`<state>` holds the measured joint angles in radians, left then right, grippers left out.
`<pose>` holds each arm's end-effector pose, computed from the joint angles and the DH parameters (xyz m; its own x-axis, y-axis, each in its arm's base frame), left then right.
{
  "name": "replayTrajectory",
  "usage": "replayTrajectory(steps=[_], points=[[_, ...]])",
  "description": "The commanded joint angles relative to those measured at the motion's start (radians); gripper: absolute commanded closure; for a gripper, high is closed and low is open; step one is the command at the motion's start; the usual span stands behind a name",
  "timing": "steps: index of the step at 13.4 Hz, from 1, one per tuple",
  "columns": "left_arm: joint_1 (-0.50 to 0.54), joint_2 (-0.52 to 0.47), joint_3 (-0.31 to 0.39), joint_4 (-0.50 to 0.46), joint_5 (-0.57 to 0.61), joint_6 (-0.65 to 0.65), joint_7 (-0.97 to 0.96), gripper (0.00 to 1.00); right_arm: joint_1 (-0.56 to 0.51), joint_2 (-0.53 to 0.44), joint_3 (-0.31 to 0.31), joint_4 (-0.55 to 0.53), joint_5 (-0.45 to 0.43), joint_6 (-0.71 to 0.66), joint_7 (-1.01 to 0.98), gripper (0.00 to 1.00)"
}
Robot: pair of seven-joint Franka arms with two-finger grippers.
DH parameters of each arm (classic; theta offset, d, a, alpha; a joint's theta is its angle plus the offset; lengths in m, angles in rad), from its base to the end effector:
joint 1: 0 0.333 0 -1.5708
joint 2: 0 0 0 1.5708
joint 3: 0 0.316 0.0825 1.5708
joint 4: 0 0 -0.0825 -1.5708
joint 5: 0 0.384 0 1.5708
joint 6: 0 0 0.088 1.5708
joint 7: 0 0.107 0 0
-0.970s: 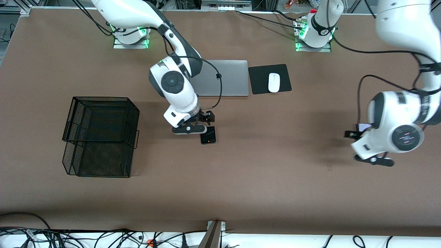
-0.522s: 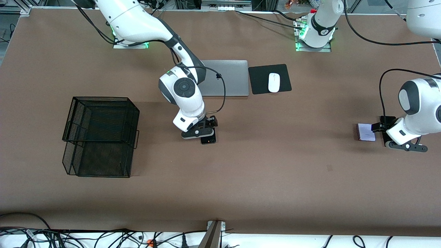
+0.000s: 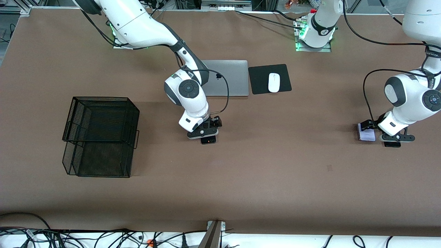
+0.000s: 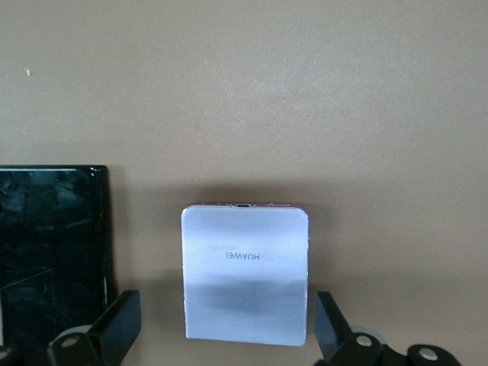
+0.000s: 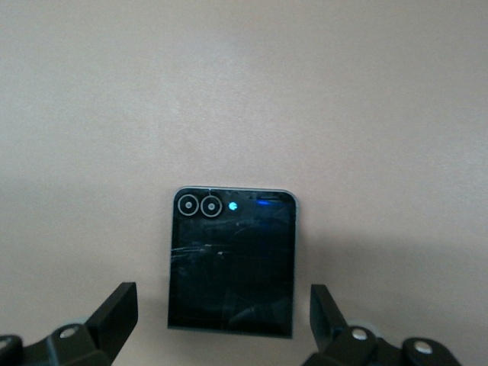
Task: Place phones with both arms
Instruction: 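Grasp the flip phone with the right gripper while the left grasps the white phone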
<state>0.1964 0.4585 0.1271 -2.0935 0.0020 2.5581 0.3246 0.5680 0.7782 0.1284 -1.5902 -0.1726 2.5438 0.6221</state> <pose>0.5548 0.1857 0.2022 0.9998 -0.0158 -0.0095 -0.0163 -0.9982 -0.0572 0.5550 0.4488 0.1965 0.9740 0.1536 0.1662 0.1687 -0.9824 -0.0805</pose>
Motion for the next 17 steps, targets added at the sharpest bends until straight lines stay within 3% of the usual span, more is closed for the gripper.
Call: replayTrajectory(steps=[1, 4, 17], points=[[0.114, -0.003, -0.101, -0.017, -0.031, 0.033, 0.017, 0.00, 0.020, 0.027, -0.016, 0.027, -0.028, 0.029, 0.019, 0.00], [0.286, 0.037, -0.269, -0.014, -0.030, 0.086, 0.016, 0.00, 0.023, 0.030, -0.019, 0.026, -0.056, 0.029, 0.019, 0.00], [0.290, 0.095, -0.274, -0.007, -0.028, 0.145, 0.016, 0.00, 0.044, 0.059, -0.046, 0.026, -0.077, 0.046, 0.027, 0.03]])
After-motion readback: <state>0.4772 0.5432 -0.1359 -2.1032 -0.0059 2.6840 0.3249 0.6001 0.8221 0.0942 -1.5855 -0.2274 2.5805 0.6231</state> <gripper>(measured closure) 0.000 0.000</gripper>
